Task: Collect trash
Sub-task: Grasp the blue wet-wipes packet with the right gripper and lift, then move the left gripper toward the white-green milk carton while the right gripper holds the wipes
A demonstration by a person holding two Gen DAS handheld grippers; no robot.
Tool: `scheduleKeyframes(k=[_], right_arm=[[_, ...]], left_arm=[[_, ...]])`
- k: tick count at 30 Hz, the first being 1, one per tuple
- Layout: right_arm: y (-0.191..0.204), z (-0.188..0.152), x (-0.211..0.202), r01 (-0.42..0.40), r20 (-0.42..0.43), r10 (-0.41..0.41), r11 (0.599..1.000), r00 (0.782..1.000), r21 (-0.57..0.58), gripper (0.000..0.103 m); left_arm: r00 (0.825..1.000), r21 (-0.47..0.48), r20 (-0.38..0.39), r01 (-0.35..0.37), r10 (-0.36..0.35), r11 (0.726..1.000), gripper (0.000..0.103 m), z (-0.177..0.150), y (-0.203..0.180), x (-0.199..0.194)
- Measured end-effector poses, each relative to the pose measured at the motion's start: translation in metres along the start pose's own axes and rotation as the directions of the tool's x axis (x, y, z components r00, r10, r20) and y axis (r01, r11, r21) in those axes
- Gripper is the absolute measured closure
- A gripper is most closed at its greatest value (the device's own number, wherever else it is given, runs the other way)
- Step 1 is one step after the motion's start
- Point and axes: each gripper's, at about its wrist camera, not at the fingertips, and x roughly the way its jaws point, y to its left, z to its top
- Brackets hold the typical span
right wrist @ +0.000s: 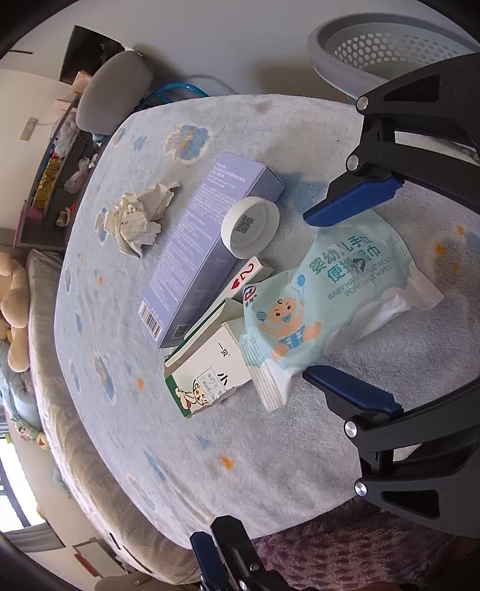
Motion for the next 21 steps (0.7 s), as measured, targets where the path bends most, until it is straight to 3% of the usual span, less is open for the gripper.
scheduleKeyframes(k=[4, 12, 21], right_arm=[[0.003, -0.003, -0.002, 0.021, 0.006, -0.021, 1.0, 1.0, -0.003, 0.041], [0.004, -0.013, -0.026, -0.019, 0.063, 0.012, 0.995, 0.998, 0.1, 0.048], [-0.009, -0.032, -0.042, -0.022, 0.101, -0.005, 0.964, 0.995, 0.266, 0.049]], left_arm=[[1.0, -0.002, -0.001, 0.0, 0.0, 1.0, 0.037, 0.0, 0.001, 0.0], [1.0, -0.014, -0.012, 0.004, -0.004, 1.0, 0.037, -0.002, 0.006, 0.003], [1.0, -0.004, -0.028, 0.002, -0.002, 1.0, 0.037, -0.006, -0.001, 0.007]])
